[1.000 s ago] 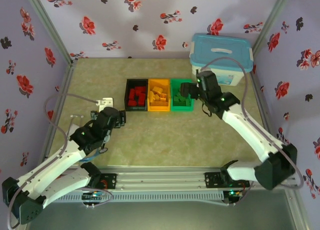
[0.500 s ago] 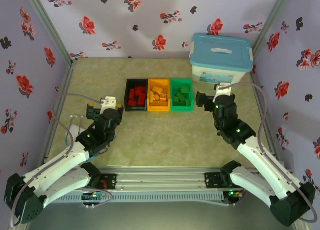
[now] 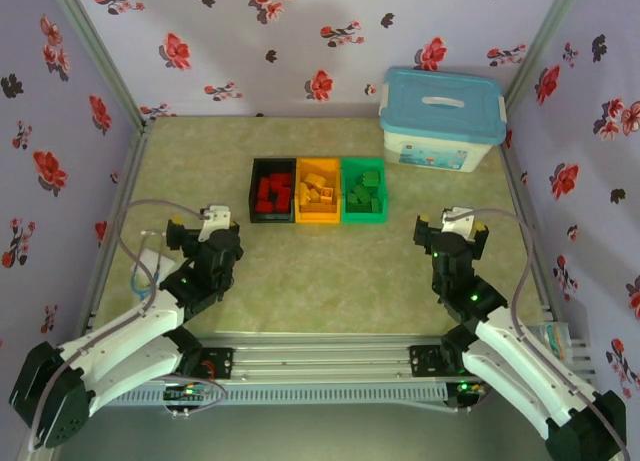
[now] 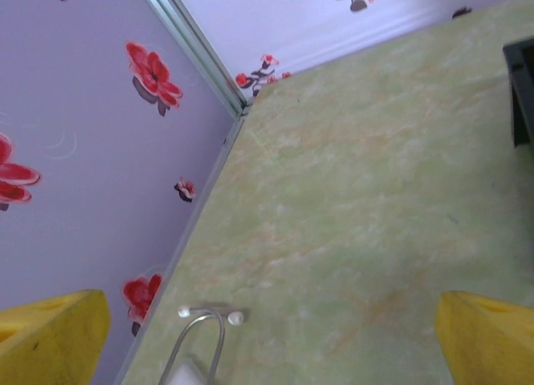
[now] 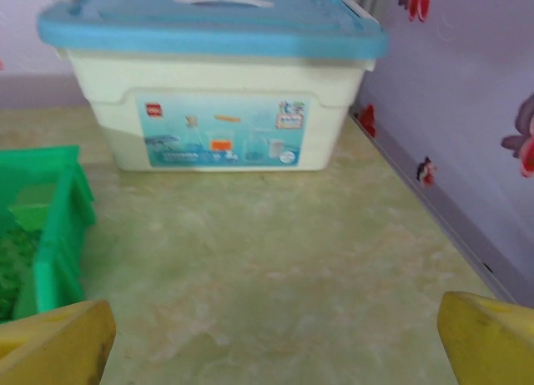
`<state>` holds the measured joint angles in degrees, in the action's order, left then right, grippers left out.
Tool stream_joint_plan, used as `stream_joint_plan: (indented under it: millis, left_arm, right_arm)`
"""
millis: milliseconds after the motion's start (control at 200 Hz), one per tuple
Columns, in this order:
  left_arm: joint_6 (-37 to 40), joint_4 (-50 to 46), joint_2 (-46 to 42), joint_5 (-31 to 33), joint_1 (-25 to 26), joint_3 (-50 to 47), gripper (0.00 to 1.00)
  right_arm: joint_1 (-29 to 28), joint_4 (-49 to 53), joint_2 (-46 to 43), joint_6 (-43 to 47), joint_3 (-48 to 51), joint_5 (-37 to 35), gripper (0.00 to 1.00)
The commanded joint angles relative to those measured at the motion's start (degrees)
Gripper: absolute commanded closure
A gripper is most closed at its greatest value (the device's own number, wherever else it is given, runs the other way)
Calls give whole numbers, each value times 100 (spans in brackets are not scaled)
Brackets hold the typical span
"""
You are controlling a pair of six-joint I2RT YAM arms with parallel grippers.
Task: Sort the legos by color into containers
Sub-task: Reset both arms
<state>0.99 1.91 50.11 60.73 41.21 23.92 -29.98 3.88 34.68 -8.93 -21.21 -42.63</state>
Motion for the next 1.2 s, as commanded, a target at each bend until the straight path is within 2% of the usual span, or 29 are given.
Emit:
stream_joint_plan:
  millis: [0,265,355,420,460,660,900,1085,1195]
  left_arm:
    - [-197,212,107,277,-45,-161,0]
    - [-465,651,332,385,-60,-833,0]
    - [-611,462,334,436,-43,-784,0]
    - [-627,451,251,468,-43,-817,0]
    - [-649,426,181,504,-43,-839,0]
    - [-770,493,-401,840,-51,-1075,0]
    - [-648,944,-980,1012,-169,-1403,0]
    - [-566,1304,-912,888,-430,-1477,0]
    - [-379,1849,-795,807,-535,-1575,0]
  right_arm:
    - [9,-170,-142,93,205,-490,1]
    - [9,-85,-447,181,574,-636,1]
    - [9,-36,-583,41,842,-689,1]
    - [17,-359,-711,29,1159,-869,1]
    - [31,218,-850,-267,1004,-895,1]
    - [96,166,-1086,-288,1118,-1080,1]
    - [203,-1029,-1168,114,1537,-1102,1]
    - [334,-2280,-1475,476,2111,-984,1]
    - [556,-2442,-1569,423,2217,-785,1]
